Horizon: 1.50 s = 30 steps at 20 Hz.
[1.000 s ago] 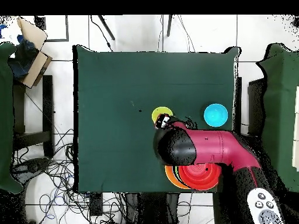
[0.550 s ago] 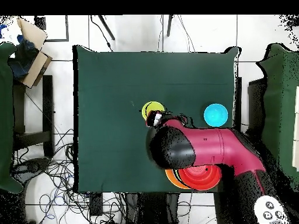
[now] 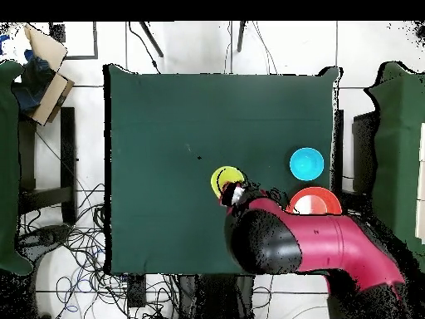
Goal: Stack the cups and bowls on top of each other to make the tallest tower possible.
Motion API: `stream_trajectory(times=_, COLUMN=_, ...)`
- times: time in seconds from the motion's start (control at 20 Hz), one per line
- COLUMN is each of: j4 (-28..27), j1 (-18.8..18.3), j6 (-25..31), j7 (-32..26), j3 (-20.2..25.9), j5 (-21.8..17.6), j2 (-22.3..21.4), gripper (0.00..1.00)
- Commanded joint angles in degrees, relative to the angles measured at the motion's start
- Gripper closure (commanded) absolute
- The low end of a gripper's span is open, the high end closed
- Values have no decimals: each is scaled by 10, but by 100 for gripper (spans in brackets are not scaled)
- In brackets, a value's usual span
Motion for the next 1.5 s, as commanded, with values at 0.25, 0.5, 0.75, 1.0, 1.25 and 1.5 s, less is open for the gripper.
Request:
stream_trajectory(times=0.25, j4=140, j1=-61, j6=-54, j7=-118, j3=128, j5=-47, j2=-7, gripper=100)
stream_trajectory(times=0.5, j4=138, j1=-68, j6=-68, j7=-102, j3=120, j5=-98, j2=21, gripper=100)
stream_trajectory(times=0.75, j4=151, j1=-84, j6=-76, j7=-93, j3=129, j5=-120, j2=22, gripper=100)
stream_trajectory(times=1.0, j4=228, j1=-157, j6=-92, j7=-115, j3=227, j5=-36, j2=-52, gripper=100)
stream_trajectory(times=1.25, j4=254, j1=-200, j6=-103, j7=-109, j3=266, j5=-59, j2=-40, gripper=100)
stream_trajectory(times=1.5, j4=258, j1=-215, j6=-116, j7=-87, j3=253, j5=-121, j2=-18, gripper=100)
